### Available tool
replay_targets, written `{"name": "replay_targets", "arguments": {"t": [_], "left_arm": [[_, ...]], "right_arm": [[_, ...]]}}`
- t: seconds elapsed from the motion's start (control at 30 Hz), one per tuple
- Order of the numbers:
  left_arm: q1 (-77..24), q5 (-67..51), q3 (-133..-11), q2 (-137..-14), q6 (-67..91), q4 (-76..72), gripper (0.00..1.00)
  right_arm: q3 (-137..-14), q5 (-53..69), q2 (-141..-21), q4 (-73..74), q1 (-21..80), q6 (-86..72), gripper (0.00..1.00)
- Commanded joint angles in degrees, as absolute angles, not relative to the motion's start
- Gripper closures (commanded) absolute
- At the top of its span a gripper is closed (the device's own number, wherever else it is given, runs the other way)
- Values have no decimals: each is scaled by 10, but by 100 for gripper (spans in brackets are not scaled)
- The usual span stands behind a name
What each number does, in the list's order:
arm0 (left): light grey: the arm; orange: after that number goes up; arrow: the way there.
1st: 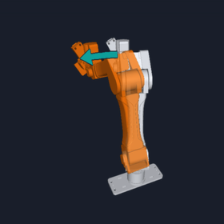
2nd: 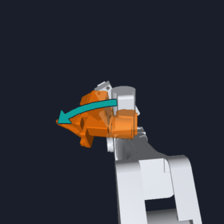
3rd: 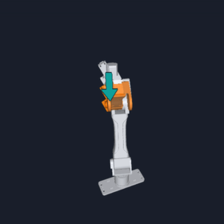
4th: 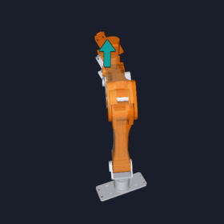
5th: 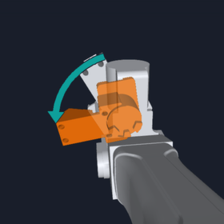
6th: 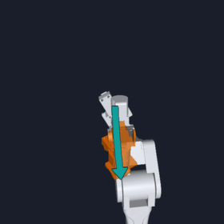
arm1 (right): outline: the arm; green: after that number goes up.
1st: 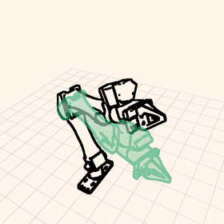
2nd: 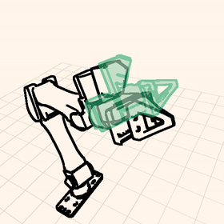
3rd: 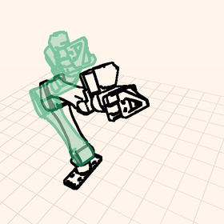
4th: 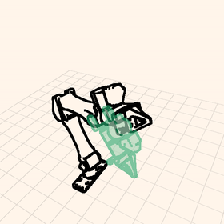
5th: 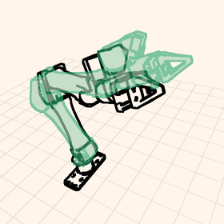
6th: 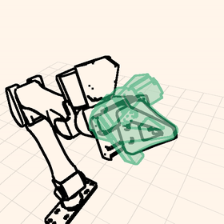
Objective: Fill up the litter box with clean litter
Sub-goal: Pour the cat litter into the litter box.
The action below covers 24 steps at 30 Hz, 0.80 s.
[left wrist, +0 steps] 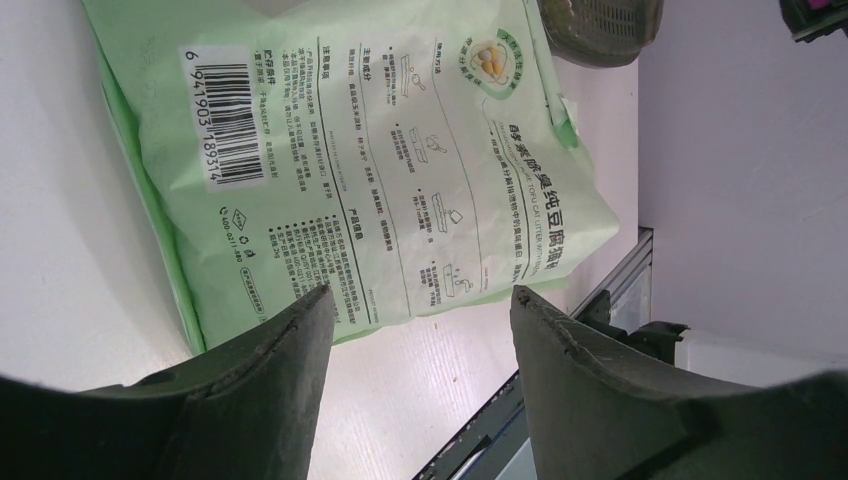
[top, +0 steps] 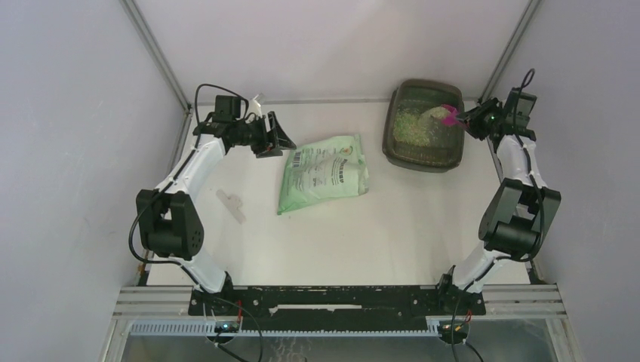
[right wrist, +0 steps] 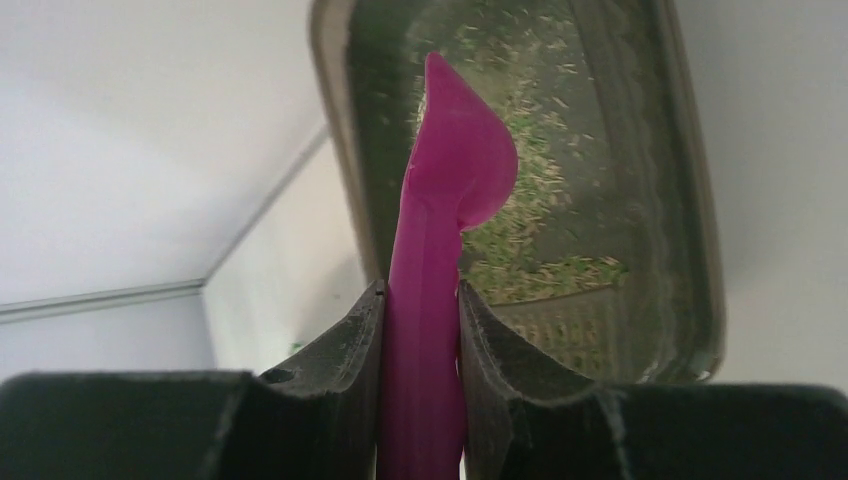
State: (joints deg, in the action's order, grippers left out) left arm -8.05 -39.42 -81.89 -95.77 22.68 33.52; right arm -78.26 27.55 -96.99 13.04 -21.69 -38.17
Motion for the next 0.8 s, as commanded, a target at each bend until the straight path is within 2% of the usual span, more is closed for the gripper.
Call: {"name": "replay_targets", "arguments": {"t": [0.0, 0.37, 0.57, 0.77], "left_arm": [[-77, -409, -853, -954, 225, 323, 30], [-77, -406, -857, -954, 225, 327, 30], [-77, -405, -857, -947, 223, 333, 30], [-78, -404, -853, -941, 222, 338, 30]], "right_arm": [[-843, 178, -974, 201, -198, -301, 100], [-881, 13, -914, 259, -107, -179, 100], [-929, -126, -931, 285, -10, -84, 100], [-963, -324, -989, 292, 98, 31, 100]]}}
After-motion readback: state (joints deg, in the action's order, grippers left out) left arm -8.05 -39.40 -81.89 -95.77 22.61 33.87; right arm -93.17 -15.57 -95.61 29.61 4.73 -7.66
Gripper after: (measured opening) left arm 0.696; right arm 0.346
